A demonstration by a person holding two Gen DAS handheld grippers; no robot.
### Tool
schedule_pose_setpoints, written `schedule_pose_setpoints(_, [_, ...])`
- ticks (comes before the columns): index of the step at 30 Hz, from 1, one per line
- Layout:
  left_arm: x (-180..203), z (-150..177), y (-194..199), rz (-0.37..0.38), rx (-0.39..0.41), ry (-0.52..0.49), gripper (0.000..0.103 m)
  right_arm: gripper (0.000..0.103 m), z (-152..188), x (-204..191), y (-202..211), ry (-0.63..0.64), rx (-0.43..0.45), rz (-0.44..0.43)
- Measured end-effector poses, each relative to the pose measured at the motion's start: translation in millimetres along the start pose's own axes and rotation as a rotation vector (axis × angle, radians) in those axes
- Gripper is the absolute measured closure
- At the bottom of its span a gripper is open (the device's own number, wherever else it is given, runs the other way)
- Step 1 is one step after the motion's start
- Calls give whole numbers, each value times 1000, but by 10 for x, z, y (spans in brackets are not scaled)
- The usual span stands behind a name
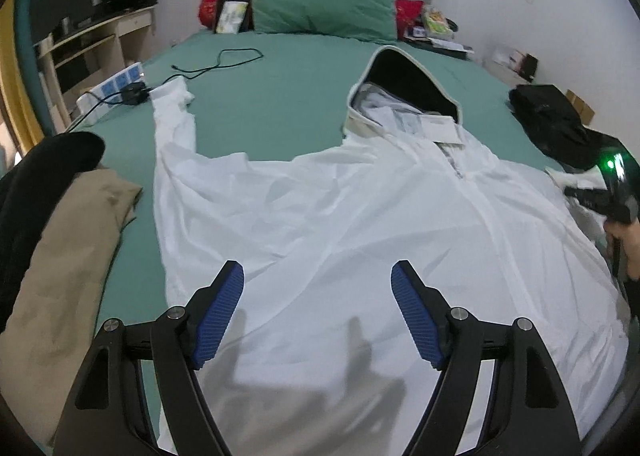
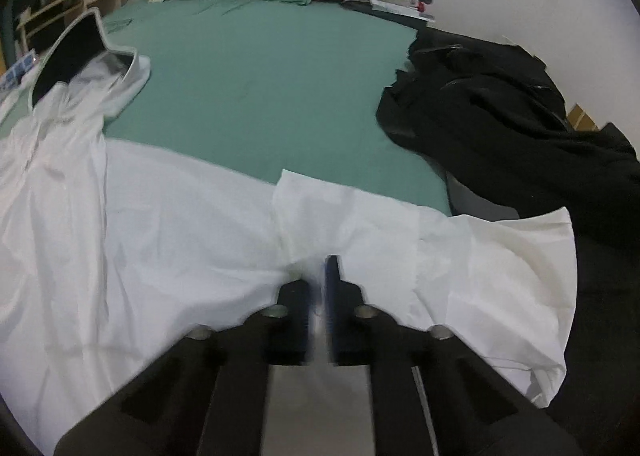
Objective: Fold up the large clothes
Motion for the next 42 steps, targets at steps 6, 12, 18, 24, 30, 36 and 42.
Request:
schedule_pose_setpoints(6, [-33,-61,143,43,28,-18,23,100,-171,-268,569,-15,115,-14])
schedule_pose_setpoints(12, [-278,-225,328,2,85,-92,23,100,-466,-986,1126,28,217,-99])
schedule_pose_setpoints(18, [-719,-180,409,-22,143,-17,23,100,-621,-1970,1378,73,236,-221])
schedule_pose_setpoints(24, [-1194,-91,294,12,85,101,24,100,-810,-2846,1224,147,207,-310])
schedule_pose_setpoints(30, [-1418,-111,311,28,95,165,23,100,-806,-3517,1071,175,157,-367])
schedule_pose_setpoints(36, [-1444,-128,249,52,79,175,24,100,-673,-3834,811,140,64,-414])
schedule_pose_setpoints(42, [-1485,-124,19,90,20,228,24,85,-499,-3871,606,117,-57,-489])
Point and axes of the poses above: each gripper's, at about its wrist camera, not at the fingertips, and y roughly against the way its jaws point, x to its right, z to its underside, the point moved 2 cm from there along -y, roughly the way its jaws point, and after that the axes turned 1 degree about -x, right-handed, at the moved point
